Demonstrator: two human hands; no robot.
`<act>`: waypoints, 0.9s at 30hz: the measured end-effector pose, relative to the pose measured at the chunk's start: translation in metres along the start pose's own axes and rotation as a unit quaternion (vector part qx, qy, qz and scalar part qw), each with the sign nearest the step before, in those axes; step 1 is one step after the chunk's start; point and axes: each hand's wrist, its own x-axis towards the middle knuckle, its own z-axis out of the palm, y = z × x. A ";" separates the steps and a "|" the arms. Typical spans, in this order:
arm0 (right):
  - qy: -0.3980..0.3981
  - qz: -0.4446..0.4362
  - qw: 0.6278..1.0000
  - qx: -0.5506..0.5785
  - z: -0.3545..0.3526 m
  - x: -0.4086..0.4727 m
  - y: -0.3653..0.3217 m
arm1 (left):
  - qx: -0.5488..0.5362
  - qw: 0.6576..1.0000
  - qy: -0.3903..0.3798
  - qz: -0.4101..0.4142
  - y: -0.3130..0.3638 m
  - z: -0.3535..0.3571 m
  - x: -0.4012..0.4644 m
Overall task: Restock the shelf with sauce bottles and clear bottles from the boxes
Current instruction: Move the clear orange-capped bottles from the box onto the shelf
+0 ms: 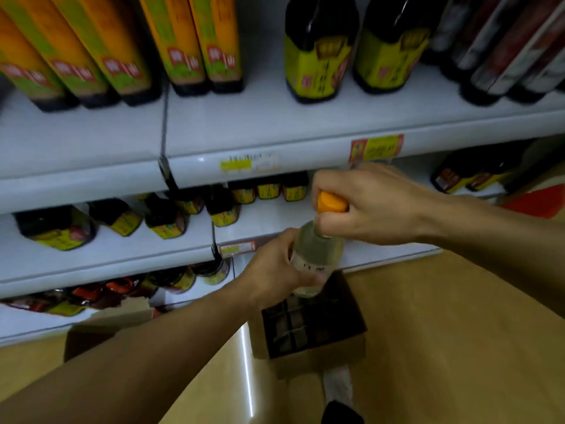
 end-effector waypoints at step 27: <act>0.208 -0.041 0.974 0.080 -0.388 -0.047 -0.096 | 0.138 0.971 0.024 0.195 0.393 -0.114 -0.095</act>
